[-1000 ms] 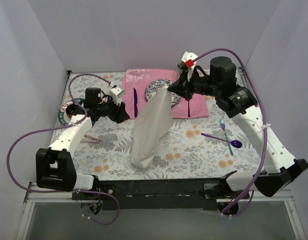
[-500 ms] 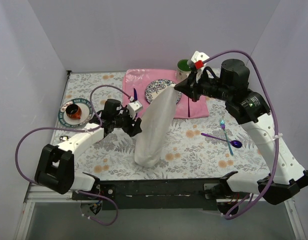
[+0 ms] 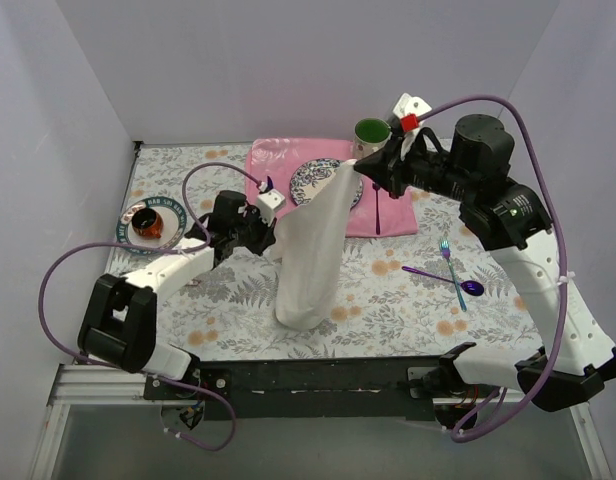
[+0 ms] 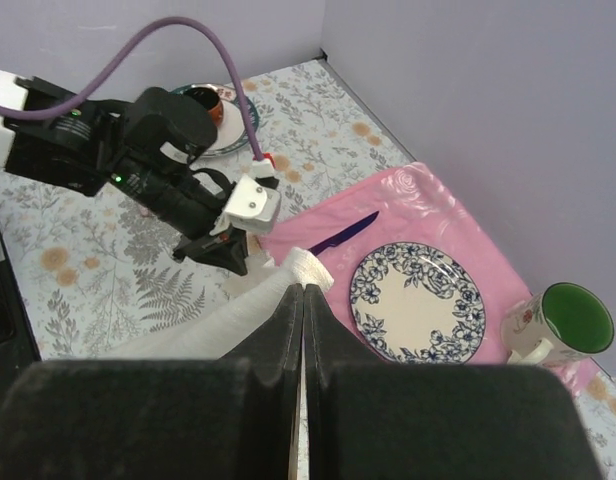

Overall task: Fold the napkin into a case and place the utensils inside
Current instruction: Pick up the crumpled napkin from the center of the board, then flatten out the crumpled napkin at the center of the board.

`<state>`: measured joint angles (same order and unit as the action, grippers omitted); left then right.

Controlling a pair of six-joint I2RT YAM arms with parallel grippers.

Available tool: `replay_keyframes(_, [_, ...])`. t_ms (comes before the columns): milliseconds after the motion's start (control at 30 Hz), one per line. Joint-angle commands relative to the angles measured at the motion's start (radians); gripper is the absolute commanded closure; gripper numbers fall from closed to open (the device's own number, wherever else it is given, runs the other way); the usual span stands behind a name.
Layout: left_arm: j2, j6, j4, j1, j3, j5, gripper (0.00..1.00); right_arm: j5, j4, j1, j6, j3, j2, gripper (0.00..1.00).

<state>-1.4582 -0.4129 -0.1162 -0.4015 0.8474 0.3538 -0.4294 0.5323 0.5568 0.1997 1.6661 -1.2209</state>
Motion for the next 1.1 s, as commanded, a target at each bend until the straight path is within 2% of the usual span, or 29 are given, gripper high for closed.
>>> replay_keyframes(0, [0.183, 0.051, -0.193, 0.0, 0.163, 0.019, 1.0, 0.099, -0.017, -0.001, -0.025, 0.067, 0.063, 0.99])
replay_keyframes(167, [0.271, 0.182, -0.581, -0.002, 0.399, 0.132, 1.0, 0.244, 0.012, -0.001, 0.001, 0.083, 0.116, 0.99])
replay_keyframes(267, [0.289, 0.238, -0.887, 0.0, 0.533, 0.157, 1.0, 0.219, 0.047, -0.001, 0.02, 0.064, 0.168, 0.99])
replay_keyframes(333, [0.302, 0.287, -0.985, -0.002, 0.596, 0.16, 1.0, 0.209, 0.067, -0.003, 0.014, 0.049, 0.205, 0.99])
replay_keyframes(367, [0.3, 0.307, -1.096, 0.0, 0.667, 0.169, 1.0, 0.208, 0.098, -0.003, 0.007, 0.043, 0.218, 0.99])
replay_keyframes(467, [0.276, 0.384, -1.272, 0.0, 0.83, 0.194, 1.0, 0.184, 0.135, -0.012, -0.011, 0.055, 0.241, 0.99])
replay_keyframes(633, [0.297, 0.336, -1.271, 0.0, 0.851, 0.128, 1.0, 0.198, 0.126, -0.046, -0.055, 0.061, 0.222, 0.99])
replay_keyframes(733, [0.205, 0.326, -1.268, -0.002, 0.756, 0.088, 1.0, 0.351, 0.089, -0.049, -0.083, 0.005, 0.192, 0.99])
replay_keyframes(833, [0.069, 0.232, -1.185, 0.0, 0.627, 0.028, 1.0, 0.487, 0.141, -0.047, -0.071, -0.041, 0.129, 0.99])
replay_keyframes(900, [-0.008, 0.143, -1.075, -0.002, 0.535, 0.001, 1.0, 0.537, 0.13, -0.051, -0.053, -0.119, 0.133, 0.99])
replay_keyframes(933, [-0.023, 0.125, -1.027, -0.003, 0.506, -0.024, 1.0, 0.52, 0.101, -0.052, -0.043, -0.202, 0.15, 0.99])
replay_keyframes(967, [-0.036, 0.084, -0.926, -0.003, 0.484, -0.036, 1.0, 0.512, 0.097, -0.052, -0.028, -0.242, 0.174, 0.99])
replay_keyframes(1067, [-0.106, 0.013, -0.762, -0.008, 0.429, -0.084, 1.0, 0.495, 0.087, -0.067, 0.012, -0.344, 0.199, 0.99])
